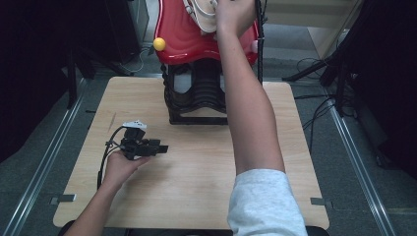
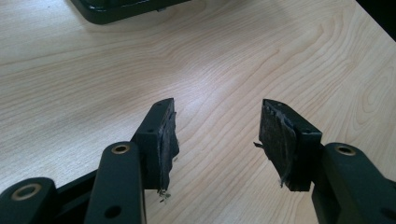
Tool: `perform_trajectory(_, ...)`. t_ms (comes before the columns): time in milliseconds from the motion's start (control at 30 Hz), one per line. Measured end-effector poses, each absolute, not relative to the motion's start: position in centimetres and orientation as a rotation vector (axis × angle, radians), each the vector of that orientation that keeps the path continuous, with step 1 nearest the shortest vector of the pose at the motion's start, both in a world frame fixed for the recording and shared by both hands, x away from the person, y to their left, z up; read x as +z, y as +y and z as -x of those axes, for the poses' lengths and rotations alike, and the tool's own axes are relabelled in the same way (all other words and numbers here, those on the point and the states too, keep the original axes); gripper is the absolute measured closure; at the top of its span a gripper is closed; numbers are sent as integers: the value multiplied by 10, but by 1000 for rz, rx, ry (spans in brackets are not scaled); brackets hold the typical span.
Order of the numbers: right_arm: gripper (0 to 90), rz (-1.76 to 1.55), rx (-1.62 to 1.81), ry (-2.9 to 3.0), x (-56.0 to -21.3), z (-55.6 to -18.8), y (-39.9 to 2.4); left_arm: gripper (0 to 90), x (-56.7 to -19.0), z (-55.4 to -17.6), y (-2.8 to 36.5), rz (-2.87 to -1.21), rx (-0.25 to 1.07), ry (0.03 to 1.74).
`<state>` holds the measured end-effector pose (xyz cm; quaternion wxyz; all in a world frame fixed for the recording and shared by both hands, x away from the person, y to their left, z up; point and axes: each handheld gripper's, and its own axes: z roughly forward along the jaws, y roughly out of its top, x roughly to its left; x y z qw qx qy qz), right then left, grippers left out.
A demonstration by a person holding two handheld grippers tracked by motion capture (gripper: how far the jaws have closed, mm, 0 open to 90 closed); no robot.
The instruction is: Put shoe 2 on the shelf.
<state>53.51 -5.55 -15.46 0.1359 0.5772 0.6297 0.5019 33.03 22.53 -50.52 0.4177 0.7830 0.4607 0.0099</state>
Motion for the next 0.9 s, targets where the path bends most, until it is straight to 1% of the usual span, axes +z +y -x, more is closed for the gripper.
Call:
perform_trajectory(233, 835, -1682, 1460, 1799, -161, -537, -45, 460, -507, -331, 224, -1977, 20, 1152)
perform_trajectory(333, 809, -1676, 1423, 1828, -166, -537, -39, 460, -507, -331, 224, -1974, 20, 1154)
perform_trajectory(500, 799, -1658, 1395, 1841, -169, -536, -35, 460, -507, -331, 222, -1982, 25, 1146)
perform_trajectory(600, 760, -1663, 1413, 1856, -170, -535, -37, 460, -507, -331, 220, -1982, 21, 1147)
perform_trajectory(700, 671, -1653, 1452, 1856, -170, -533, -42, 460, -508, -331, 219, -1992, 19, 1144)
perform_trajectory(900, 640, -1640, 1449, 1868, -166, -530, -49, 460, -507, -330, 219, -2000, 21, 1142)
